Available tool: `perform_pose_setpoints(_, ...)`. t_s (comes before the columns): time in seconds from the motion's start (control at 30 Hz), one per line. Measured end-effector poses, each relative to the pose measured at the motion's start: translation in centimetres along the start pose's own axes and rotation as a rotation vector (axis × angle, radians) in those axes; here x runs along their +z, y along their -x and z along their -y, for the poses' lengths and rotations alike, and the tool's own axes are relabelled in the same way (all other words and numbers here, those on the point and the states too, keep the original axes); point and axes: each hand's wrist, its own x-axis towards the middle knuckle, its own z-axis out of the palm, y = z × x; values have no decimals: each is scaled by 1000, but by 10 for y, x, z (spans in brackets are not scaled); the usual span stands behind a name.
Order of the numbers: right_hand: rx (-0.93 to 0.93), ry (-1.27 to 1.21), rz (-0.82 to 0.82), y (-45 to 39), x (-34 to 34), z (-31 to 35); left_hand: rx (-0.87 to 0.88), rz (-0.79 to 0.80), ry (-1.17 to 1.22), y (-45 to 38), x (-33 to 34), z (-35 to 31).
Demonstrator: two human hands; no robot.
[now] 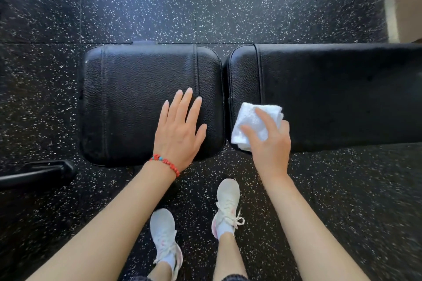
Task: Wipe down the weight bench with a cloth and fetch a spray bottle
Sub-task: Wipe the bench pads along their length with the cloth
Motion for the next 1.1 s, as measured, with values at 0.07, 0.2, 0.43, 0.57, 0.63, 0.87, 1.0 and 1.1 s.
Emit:
perform_pose_setpoints(0.07, -44, 28, 12, -1, 3, -6, -25, -14, -5, -17, 8, -4)
perform_pose_setpoints(0.2, -120, 25, 16, -40, 8, 1, -96, -41, -45, -37, 24, -13)
perform_pose_setpoints(0.43, -194, 85, 82, -124, 17, 31, -128, -79, -91, -40, 31, -14)
perform_pose_setpoints(0.57, -258, 77, 129, -80, -1, 9, -164, -66, -92, -42, 28, -20)
perform_pose_setpoints(0.63, -291, 95, 143, -52, -12, -7, -194, -64, -93, -42, 27, -26)
perform_pose_setpoints(0.87, -73, -72, 86, -41, -40, -43, -92, -86, -62, -58, 26, -57)
perform_pose_setpoints(1.0, -143, 10, 98, -64, -38, -37, -37, -52, -62, -72, 33, -67)
perform_pose_setpoints(1.1, -138, 28, 47, -111, -25, -18, -32, -17, -63, -74, 39, -67)
